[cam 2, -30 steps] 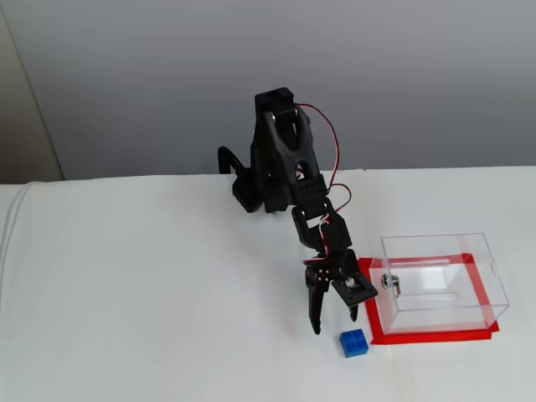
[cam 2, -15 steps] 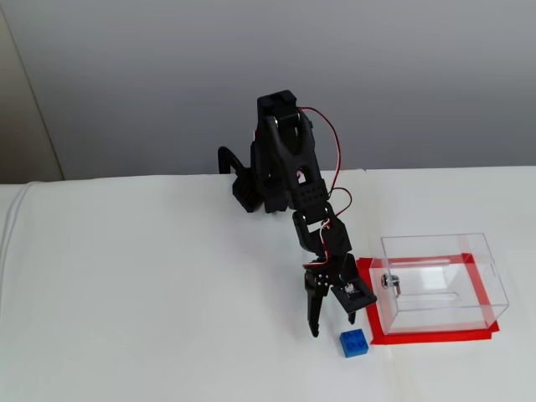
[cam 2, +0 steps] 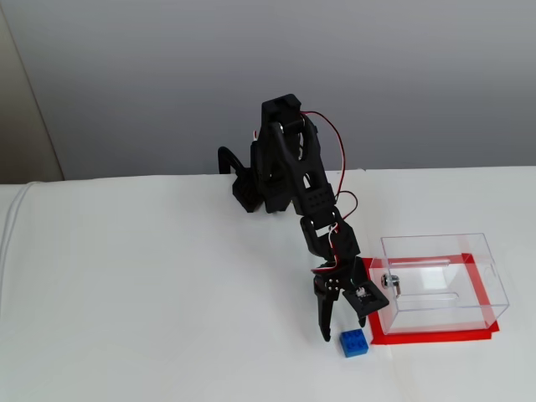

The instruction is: Pick the blue lego brick and place it into the transparent box

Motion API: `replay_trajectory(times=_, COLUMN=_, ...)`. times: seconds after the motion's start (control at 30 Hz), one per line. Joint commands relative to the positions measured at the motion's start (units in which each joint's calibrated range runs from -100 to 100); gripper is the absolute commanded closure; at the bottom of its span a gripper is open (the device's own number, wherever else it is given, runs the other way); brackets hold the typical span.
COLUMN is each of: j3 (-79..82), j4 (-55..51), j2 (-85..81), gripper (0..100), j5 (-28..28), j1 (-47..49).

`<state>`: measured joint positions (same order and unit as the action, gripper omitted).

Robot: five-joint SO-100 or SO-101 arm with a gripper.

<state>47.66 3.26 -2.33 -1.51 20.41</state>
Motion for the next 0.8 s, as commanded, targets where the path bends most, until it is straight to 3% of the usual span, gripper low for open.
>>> replay_trajectory(times=0.0, j3=-5.89, j4=0.66, j2=0.33, gripper=72, j5=0.16, j1=-0.11)
replay_trajectory(times=0.77, j3=-14.39, j4=0.66, j2=10.51, gripper=72, j5=0.11, j1=1.37)
